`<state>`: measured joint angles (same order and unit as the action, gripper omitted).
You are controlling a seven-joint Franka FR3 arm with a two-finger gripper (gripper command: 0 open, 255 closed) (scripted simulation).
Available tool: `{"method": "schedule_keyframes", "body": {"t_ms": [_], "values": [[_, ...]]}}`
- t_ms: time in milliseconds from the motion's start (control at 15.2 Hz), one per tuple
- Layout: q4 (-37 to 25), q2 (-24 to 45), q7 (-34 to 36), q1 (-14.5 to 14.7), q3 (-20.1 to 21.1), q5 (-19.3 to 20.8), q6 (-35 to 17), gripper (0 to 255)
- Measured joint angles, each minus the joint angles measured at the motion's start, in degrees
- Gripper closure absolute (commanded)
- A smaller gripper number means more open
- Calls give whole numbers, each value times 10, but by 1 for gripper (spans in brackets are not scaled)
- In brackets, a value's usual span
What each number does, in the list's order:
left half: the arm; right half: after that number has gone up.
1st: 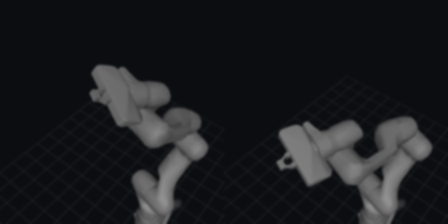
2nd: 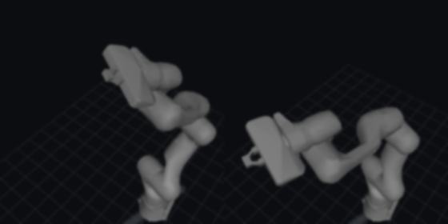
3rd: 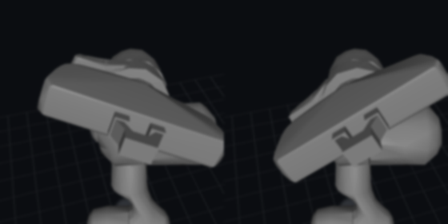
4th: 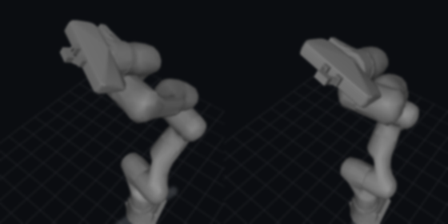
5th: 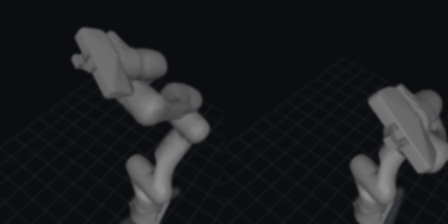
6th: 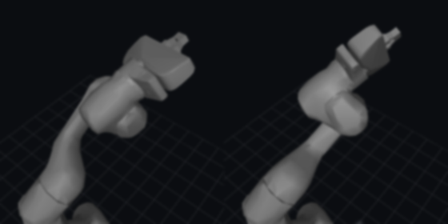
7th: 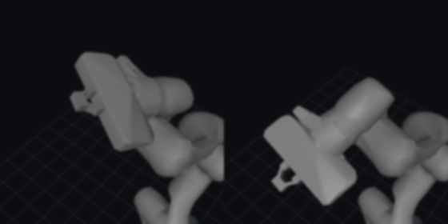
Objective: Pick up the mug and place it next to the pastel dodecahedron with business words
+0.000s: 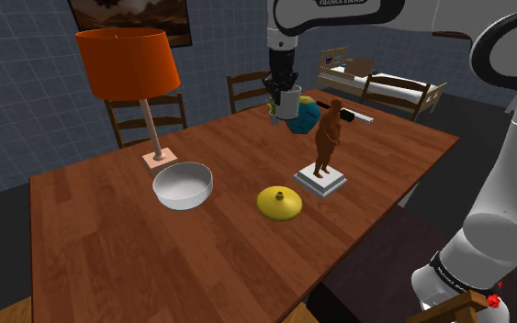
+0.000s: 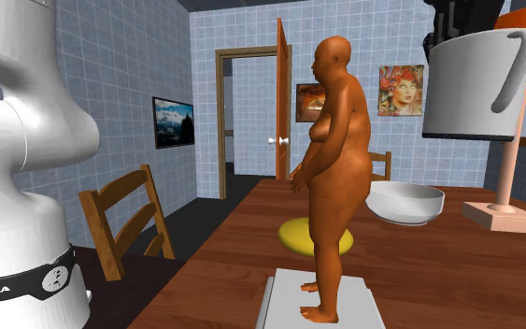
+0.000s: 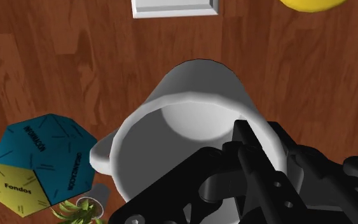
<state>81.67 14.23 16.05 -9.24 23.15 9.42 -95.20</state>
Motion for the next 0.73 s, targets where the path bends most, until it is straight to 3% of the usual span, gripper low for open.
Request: {"method": "schedule_keyframes", "body": {"t_ms": [330, 726], "values": [[-52, 37, -56, -30, -21, 7, 11, 255], [-195, 131, -116, -48, -44, 27, 58, 255]]}}
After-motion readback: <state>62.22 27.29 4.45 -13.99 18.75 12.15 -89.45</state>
